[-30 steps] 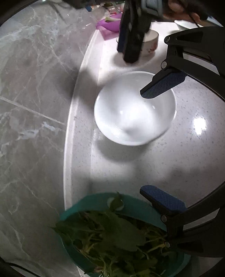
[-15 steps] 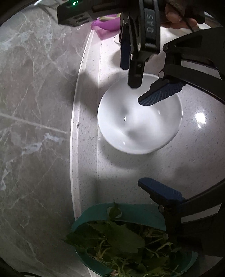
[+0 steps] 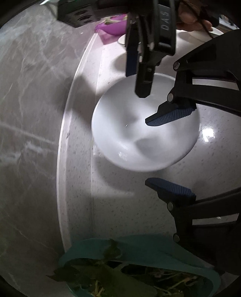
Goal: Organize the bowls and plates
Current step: 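Grip the small white bowl rim with the left tool, then carry the small white bowl with the left tool and nest it into the large bowl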
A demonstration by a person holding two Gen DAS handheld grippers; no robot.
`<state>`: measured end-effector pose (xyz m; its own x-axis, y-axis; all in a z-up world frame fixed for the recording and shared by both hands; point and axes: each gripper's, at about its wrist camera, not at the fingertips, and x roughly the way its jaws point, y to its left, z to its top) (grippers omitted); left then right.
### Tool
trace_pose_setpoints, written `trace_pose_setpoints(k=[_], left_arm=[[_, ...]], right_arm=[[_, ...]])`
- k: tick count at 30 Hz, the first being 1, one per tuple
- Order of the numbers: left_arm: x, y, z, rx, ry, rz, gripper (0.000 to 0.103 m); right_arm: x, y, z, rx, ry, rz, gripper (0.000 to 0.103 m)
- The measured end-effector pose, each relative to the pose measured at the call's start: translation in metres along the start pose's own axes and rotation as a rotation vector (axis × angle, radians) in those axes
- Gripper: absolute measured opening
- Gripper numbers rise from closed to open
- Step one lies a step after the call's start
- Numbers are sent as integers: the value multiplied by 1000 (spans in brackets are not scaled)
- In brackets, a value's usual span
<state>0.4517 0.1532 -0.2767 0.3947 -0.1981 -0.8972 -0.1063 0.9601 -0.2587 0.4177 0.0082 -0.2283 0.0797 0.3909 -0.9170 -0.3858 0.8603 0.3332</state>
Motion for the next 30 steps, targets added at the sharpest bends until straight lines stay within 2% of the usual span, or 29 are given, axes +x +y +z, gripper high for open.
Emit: trace_pose_setpoints(k=[2, 4, 5, 6, 7, 9, 11, 12, 19, 30], left_arm=[[6, 3, 4, -17, 12, -9, 29], [14, 3, 6, -15, 25, -2, 23], [19, 4, 6, -20, 35, 0, 15], [22, 5, 5, -28, 39, -12, 13], [23, 5, 4, -30, 35, -16, 12], [26, 6, 3, -32, 33, -17, 11], [25, 5, 4, -30, 29, -21, 10], [24, 6, 4, -28, 28, -18, 10], [12, 7, -5, -40, 29, -13, 9], [-32, -31, -20, -20, -2, -50, 9]], right_arm=[[5, 1, 1, 1, 7, 3, 64], [11, 2, 2, 7, 17, 6, 55], [14, 2, 3, 9, 23, 9, 49], [17, 4, 2, 6, 30, 8, 45], [18, 5, 2, 4, 35, 9, 34], [21, 8, 1, 0, 34, 28, 27], [21, 12, 1, -11, 31, 31, 13], [21, 16, 1, -17, 31, 29, 10], [19, 16, -1, -16, 29, 28, 10], [-31, 15, -20, -7, -32, 37, 11]])
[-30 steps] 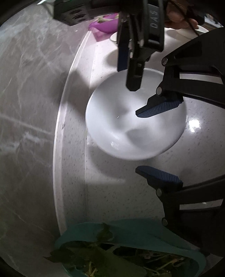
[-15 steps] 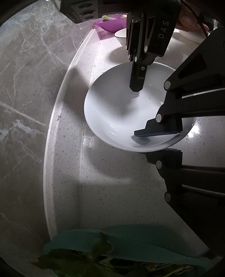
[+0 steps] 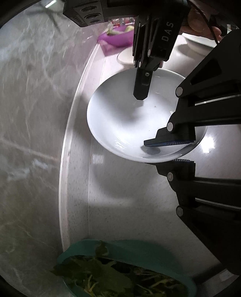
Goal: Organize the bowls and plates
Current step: 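Carry the small white bowl with the left tool and nest it into the large bowl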
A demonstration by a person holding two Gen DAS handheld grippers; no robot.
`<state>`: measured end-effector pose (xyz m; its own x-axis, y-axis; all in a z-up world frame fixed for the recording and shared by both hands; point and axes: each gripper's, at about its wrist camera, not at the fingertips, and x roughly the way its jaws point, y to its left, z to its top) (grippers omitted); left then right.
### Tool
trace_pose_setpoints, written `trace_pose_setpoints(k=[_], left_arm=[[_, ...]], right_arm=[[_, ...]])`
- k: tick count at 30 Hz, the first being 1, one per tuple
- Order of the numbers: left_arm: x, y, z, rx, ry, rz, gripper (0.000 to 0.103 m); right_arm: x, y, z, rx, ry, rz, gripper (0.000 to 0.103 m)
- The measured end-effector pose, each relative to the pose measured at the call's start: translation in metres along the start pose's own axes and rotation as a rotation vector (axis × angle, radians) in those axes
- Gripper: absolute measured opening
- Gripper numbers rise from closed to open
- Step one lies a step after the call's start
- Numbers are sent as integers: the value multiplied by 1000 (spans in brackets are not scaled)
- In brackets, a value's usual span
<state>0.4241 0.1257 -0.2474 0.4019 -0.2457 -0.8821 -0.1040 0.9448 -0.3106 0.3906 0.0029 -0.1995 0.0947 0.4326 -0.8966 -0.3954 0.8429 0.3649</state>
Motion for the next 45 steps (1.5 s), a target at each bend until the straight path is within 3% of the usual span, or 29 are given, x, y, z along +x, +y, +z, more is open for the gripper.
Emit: trace_pose_setpoints(k=[14, 27, 35, 40, 45], left_arm=[[-51, -98, -85, 78, 11, -112, 9], [-29, -269, -195, 182, 101, -139, 9], [8, -343, -253, 232, 180, -115, 11], [23, -357, -282, 236, 216, -100, 13], [36, -360, -282, 233, 227, -80, 13]], right_arm=[[-96, -37, -101, 44, -74, 3, 11], [-176, -147, -228, 135, -94, 1, 11], [-183, -210, -279, 187, -52, -3, 11], [-175, -233, -292, 204, -29, -9, 12], [-165, -244, -295, 200, -5, -11, 12]])
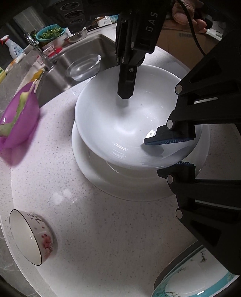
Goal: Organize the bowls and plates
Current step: 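Carry the small white bowl with the left tool and nest it into the large bowl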
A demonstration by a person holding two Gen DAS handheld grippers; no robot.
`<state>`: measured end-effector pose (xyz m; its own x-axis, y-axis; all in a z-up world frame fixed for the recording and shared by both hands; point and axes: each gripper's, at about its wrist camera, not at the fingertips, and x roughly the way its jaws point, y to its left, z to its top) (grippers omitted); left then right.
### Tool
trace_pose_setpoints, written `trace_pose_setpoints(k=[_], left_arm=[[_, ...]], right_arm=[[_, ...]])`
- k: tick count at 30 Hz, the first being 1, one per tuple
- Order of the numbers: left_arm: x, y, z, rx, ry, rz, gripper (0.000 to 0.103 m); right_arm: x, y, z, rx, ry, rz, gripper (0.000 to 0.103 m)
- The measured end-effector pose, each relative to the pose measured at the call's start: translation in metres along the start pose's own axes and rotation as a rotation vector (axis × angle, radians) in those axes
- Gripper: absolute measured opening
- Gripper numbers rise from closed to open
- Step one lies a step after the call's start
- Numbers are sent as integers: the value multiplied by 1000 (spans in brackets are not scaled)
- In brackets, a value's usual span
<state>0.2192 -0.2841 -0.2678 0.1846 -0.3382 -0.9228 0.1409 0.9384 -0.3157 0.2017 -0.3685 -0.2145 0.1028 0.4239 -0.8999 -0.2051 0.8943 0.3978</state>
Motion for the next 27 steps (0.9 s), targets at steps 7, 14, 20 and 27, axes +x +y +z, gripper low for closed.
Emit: trace_pose_setpoints(k=[7, 14, 20, 27], left_arm=[[12, 9, 28, 7, 7, 25, 13], [12, 5, 34, 65, 10, 85, 26], [14, -6, 31, 116, 5, 97, 67], [11, -6, 28, 123, -11, 81, 72]], right_arm=[[9, 5, 1, -39, 12, -40, 12], [13, 12, 1, -79, 20, -85, 12], [18, 17, -1, -84, 36, -82, 11], [22, 17, -3, -76, 38, -78, 7]])
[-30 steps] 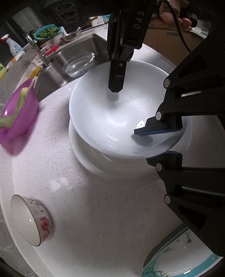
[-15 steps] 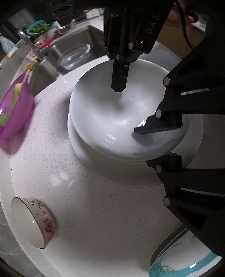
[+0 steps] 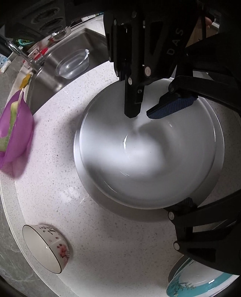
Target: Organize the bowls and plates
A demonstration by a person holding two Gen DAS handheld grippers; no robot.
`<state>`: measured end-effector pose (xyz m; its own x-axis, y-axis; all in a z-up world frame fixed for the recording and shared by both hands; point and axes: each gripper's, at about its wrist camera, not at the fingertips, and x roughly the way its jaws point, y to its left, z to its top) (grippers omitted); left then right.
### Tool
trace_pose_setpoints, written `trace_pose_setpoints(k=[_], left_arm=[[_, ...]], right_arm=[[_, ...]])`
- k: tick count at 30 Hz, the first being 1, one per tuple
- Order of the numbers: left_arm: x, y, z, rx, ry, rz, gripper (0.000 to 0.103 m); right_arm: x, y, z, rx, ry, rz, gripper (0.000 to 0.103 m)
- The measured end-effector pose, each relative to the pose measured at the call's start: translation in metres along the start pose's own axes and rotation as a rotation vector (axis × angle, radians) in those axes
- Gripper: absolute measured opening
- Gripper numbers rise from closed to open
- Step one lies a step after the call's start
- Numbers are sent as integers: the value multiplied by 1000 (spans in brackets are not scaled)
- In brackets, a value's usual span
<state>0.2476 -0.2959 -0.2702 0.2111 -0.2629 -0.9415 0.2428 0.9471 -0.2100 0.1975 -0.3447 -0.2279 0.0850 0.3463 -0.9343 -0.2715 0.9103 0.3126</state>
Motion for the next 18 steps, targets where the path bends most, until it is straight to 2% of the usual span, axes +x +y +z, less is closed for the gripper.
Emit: trace_pose_setpoints(k=[6, 12, 15, 16, 17, 18], left_arm=[[-8, 4, -3, -7, -12, -47, 74], [-15, 3, -8, 10, -17, -62, 74], [-19, 0, -10, 23, -26, -70, 84], [-23, -2, -10, 34, -44, -51, 97], [-28, -2, -10, 42, -61, -47, 101], [-31, -2, -10, 42, -72, -46, 101]], right_arm=[[3, 0, 1, -3, 23, -1, 8], [4, -1, 6, -6, 25, -6, 10], [6, -1, 8, -9, 29, -6, 12], [7, -2, 10, -11, 30, -8, 12], [7, -1, 10, -15, 28, -14, 11], [7, -1, 11, -15, 26, -11, 10]])
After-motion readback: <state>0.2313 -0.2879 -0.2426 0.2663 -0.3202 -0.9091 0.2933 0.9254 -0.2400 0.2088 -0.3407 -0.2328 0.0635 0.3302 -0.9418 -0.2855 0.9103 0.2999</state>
